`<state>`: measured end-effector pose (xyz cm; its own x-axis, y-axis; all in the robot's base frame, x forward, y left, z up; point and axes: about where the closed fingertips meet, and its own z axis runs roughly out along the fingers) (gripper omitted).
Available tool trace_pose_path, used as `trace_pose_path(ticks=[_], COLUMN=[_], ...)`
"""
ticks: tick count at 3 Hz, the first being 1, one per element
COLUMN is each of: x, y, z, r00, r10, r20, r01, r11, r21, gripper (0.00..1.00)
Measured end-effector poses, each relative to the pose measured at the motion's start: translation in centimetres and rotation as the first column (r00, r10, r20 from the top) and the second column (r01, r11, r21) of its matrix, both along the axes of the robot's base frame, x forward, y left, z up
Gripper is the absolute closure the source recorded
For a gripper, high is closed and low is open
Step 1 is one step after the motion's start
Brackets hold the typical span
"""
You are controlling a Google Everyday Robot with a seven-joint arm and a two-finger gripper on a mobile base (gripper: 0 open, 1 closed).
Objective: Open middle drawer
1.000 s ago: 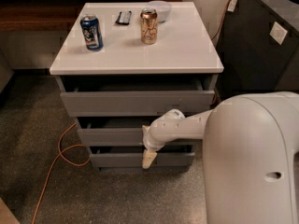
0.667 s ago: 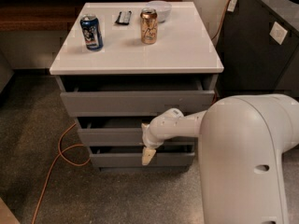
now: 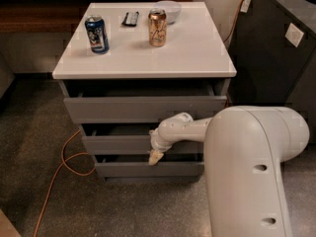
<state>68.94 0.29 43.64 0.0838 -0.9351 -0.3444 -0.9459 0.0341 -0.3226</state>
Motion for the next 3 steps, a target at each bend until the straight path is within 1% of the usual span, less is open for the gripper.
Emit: trace_pose_path(ticks=[1,2,3], x=[0.59,0.36,0.23], y=[0.26,0.80,0.91], z=[-0.61,-1.14,-1.02], r00=[1.0000,0.9996,0.9995], r10=[-0.001,0.007,0.009], r20=[-0.008,-0.027,-0.030], r01=[0.001,-0.007,-0.009], r11=[1.000,1.000,1.000], r21=[0.006,0.017,0.021], gripper=[0.43,0.67,0.90])
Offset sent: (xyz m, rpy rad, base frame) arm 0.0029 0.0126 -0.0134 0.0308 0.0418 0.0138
